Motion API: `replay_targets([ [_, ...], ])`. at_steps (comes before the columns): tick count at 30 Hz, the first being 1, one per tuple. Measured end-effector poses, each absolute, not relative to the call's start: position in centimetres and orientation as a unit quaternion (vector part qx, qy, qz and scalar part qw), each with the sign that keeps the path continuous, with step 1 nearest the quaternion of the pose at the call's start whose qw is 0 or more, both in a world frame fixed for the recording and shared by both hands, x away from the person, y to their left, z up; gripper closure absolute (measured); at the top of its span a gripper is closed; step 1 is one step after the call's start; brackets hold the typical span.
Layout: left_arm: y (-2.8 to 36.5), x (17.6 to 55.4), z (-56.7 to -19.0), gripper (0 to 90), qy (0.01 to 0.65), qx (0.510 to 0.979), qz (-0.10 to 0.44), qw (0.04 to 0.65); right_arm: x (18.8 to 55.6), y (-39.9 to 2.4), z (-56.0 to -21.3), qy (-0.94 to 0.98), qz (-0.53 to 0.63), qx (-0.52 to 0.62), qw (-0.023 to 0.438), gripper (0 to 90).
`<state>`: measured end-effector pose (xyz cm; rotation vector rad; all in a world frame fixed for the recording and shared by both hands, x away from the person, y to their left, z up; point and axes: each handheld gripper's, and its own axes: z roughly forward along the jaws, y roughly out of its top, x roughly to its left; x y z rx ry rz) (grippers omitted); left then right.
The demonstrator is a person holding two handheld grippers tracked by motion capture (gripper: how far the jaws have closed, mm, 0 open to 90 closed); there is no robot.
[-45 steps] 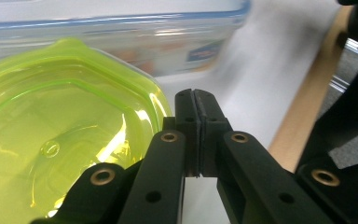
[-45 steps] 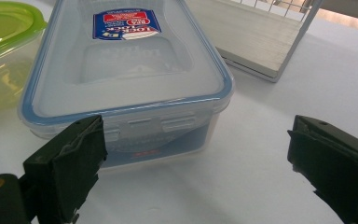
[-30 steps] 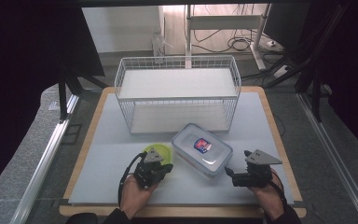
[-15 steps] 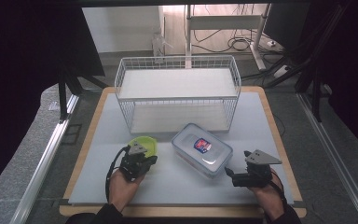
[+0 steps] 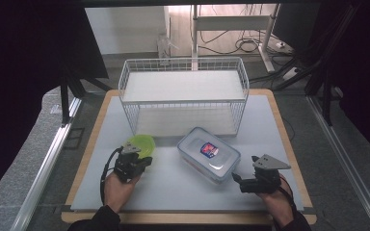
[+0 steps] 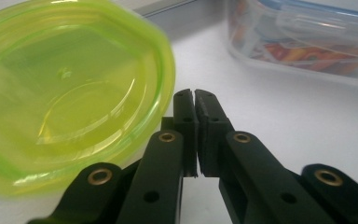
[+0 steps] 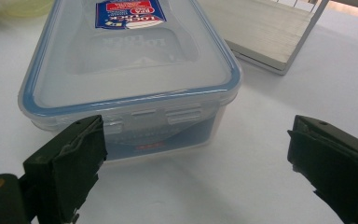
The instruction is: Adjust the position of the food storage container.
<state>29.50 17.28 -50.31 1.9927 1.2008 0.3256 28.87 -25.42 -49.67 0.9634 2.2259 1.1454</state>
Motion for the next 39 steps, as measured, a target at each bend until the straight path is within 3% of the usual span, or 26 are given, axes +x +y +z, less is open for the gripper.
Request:
replay_targets([
  [13, 15.7, 31.9, -49.4, 88.8, 0.472, 0.781, 0.143, 0.382, 29.0, -25.4, -49.8, 0.810, 0.412, 0.351, 0.227, 4.4],
  [30, 19.1, 32.4, -49.6, 89.7, 0.516, 0.757, 0.143, 0.374, 28.9, -25.4, -49.8, 0.811, 0.412, 0.351, 0.221, 4.4],
  [39, 16.8, 32.1, -49.3, 85.1, 0.466, 0.780, 0.135, 0.396, 29.0, -25.1, -50.0, 0.811, 0.413, 0.362, 0.203, 2.8],
])
